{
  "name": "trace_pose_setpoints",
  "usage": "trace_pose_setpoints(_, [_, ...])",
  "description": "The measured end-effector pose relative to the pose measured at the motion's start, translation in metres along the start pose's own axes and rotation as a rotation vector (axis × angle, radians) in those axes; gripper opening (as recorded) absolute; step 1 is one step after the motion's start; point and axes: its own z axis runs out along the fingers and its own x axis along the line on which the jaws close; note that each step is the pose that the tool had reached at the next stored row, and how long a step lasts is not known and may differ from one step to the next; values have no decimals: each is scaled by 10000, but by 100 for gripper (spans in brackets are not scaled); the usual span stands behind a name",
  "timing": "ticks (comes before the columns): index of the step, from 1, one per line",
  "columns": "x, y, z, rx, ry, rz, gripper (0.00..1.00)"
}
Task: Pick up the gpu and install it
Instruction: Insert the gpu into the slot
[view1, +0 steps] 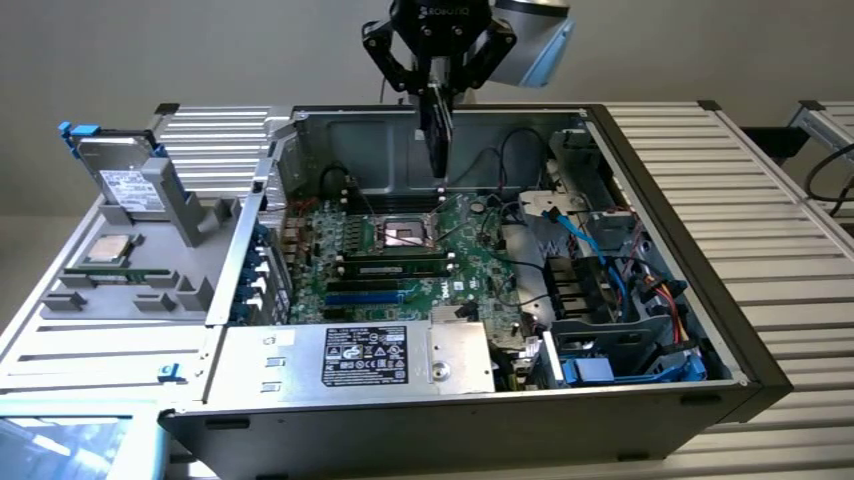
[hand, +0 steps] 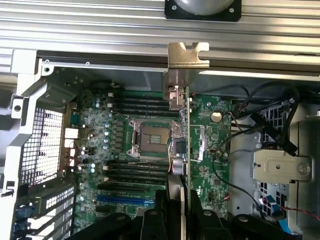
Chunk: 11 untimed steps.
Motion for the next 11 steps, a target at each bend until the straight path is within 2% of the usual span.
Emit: trace_pose_setpoints(11, [0,-1,10,12,160,-1987,28])
